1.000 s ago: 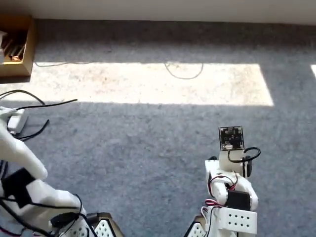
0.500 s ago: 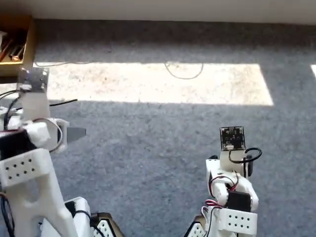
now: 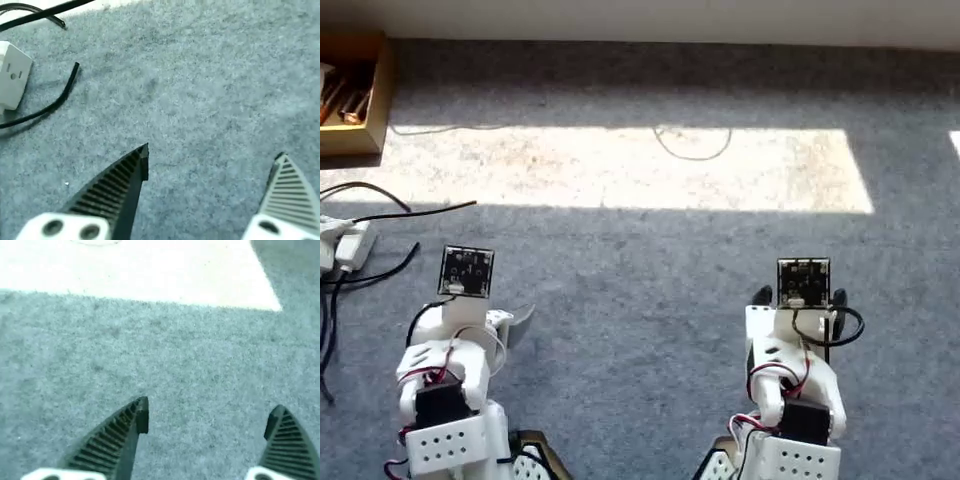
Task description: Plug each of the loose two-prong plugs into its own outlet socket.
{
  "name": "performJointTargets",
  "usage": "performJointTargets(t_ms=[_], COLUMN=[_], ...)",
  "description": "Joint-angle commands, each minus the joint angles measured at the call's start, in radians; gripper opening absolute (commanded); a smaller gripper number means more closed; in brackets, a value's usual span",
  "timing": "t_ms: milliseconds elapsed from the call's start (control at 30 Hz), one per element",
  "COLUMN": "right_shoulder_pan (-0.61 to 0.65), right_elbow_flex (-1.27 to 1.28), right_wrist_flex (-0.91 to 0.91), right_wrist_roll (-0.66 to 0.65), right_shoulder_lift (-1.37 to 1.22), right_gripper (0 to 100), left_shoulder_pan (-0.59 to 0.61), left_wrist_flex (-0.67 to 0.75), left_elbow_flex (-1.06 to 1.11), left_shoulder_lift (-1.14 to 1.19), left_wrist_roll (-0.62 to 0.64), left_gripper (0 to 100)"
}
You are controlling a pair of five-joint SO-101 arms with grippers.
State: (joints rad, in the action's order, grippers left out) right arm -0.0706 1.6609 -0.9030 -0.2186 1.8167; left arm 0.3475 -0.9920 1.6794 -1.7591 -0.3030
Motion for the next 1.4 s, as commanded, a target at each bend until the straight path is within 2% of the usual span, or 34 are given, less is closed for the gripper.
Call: performJointTargets(t_ms=[0,133,333,467,1367], right_shoulder_pan=[0.045,0.114,0.117,0.117,0.117], right_elbow_flex=[0.151,0.15,0.15,0.15,0.15], right_wrist_flex=[0.036,-0.038,-0.137,-0.24,-0.24], right_wrist_roll=[0.008,0.008,0.002,0.0,0.0], right_shoulder_lift=[-0.002,-0.05,-0.068,-0.064,-0.064], right_gripper=[35.7,35.7,35.7,35.7,35.7], left_shoulder_pan=[-0.025,-0.082,-0.081,-0.081,-0.081], left_wrist_flex=[-0.038,-0.106,-0.245,-0.249,-0.256], left_elbow_flex=[0.016,0.016,0.016,0.016,0.016], left_shoulder_lift=[-0.067,-0.044,-0.047,-0.047,-0.044], left_wrist_roll=[-0.002,-0.002,-0.002,-0.002,-0.002], left_gripper=[37,37,37,37,37])
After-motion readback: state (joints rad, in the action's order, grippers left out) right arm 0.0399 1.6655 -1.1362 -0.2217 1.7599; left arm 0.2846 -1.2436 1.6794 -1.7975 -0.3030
